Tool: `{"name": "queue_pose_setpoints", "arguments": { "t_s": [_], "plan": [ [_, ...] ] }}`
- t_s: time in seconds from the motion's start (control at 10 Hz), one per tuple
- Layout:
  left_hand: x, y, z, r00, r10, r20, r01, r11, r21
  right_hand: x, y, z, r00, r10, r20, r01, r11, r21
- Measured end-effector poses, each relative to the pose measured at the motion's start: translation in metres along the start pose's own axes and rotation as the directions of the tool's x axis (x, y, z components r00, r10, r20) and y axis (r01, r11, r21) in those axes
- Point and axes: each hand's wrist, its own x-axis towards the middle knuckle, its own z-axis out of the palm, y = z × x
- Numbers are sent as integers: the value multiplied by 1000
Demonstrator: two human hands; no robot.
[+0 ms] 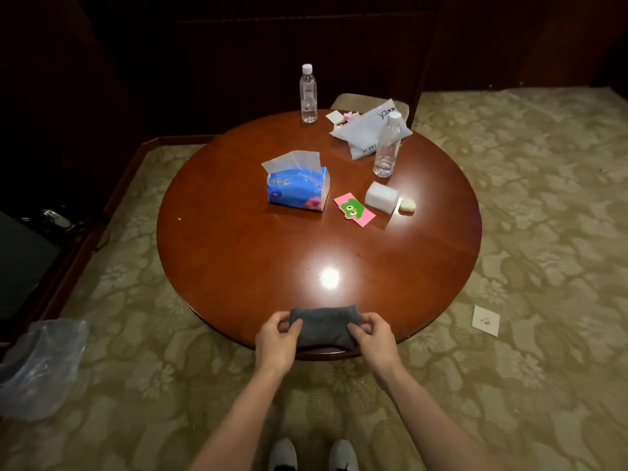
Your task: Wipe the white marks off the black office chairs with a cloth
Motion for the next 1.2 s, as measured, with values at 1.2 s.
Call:
{"name": "queue_pose_setpoints", "arguments": {
  "t_s": [1.2],
  "plan": [
    [6, -3, -2, 794, 533, 291, -582, 530, 617, -9, -16, 22, 925, -379, -9, 216, 547, -809]
  ]
}}
